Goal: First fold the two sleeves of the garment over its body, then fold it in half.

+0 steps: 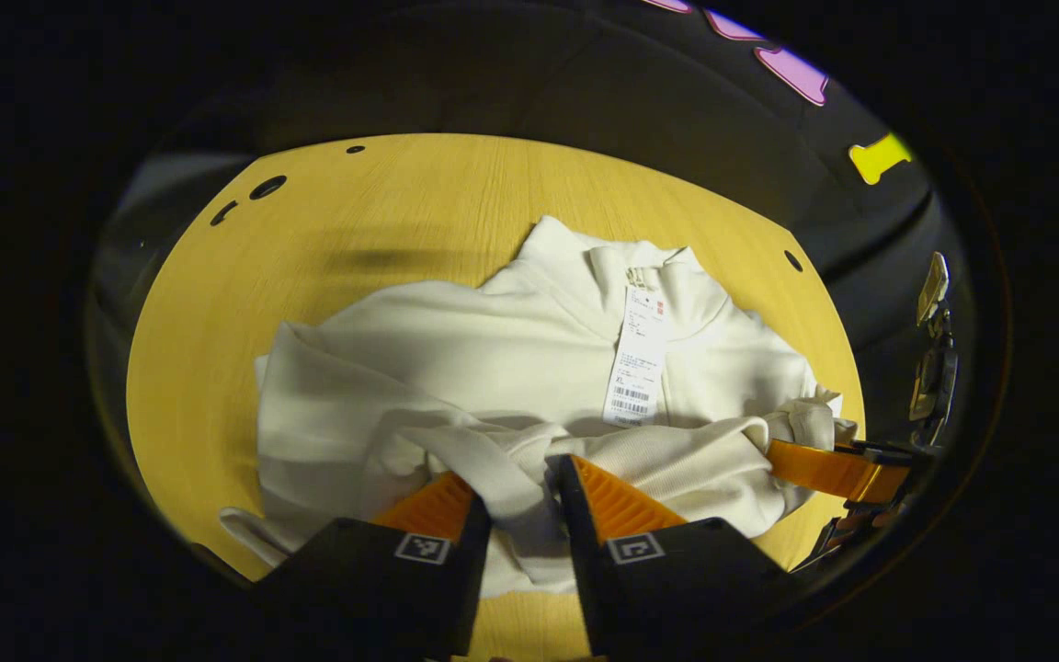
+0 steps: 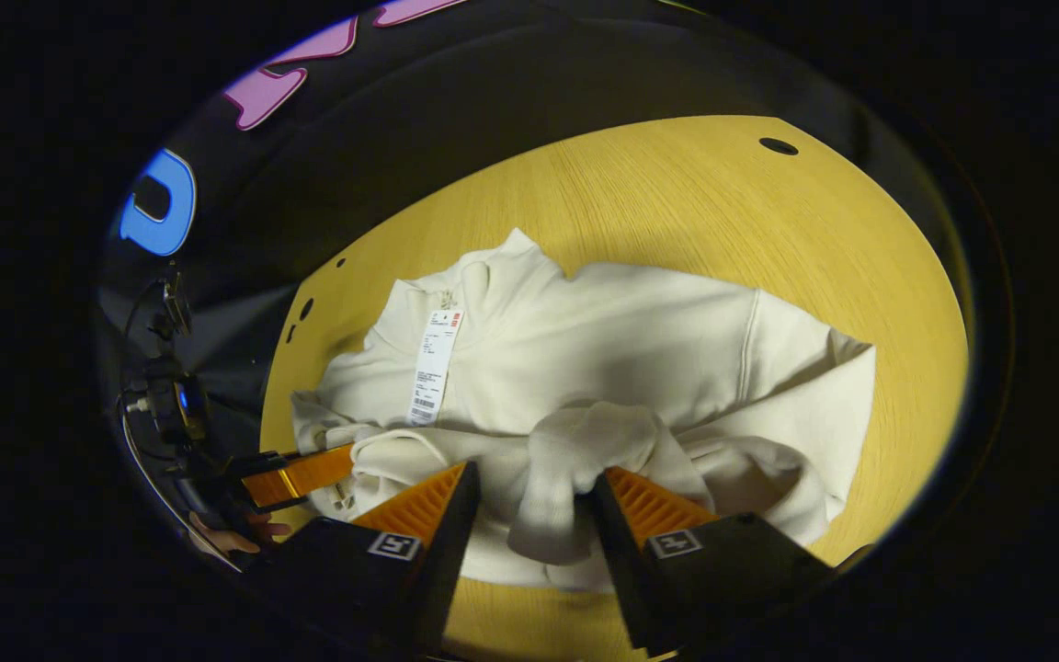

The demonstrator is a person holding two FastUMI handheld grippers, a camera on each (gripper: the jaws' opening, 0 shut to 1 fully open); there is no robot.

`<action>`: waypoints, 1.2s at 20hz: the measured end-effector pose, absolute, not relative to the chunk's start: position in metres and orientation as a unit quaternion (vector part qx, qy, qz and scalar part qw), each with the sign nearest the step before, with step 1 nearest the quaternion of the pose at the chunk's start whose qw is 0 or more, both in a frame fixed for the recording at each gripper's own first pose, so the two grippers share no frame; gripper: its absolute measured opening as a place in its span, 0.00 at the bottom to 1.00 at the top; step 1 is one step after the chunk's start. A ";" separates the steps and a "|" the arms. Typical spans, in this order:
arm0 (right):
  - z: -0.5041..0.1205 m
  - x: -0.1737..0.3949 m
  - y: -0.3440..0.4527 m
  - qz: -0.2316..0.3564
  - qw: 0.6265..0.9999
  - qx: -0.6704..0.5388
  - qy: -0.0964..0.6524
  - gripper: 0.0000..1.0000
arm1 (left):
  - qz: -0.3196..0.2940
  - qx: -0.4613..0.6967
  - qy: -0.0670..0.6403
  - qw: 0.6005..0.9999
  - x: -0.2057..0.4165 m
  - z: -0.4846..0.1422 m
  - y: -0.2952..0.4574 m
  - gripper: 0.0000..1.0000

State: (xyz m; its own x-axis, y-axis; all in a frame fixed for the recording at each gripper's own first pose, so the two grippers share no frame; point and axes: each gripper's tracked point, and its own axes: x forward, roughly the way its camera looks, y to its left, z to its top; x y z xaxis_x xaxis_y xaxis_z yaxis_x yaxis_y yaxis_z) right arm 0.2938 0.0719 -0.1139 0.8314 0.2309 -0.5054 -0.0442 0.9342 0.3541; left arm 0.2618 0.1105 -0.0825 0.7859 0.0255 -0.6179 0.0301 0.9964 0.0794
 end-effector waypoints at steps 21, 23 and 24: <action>-0.077 0.180 0.092 0.124 0.962 0.132 0.204 0.98 | -0.056 0.039 0.202 0.977 0.135 -0.030 0.076 0.95; -0.073 0.166 0.088 0.114 0.967 0.129 0.187 0.98 | -0.053 0.030 0.193 0.979 0.119 -0.034 0.074 0.94; -0.075 0.161 0.090 0.115 0.967 0.130 0.186 0.98 | -0.050 0.025 0.189 0.980 0.112 -0.038 0.072 0.94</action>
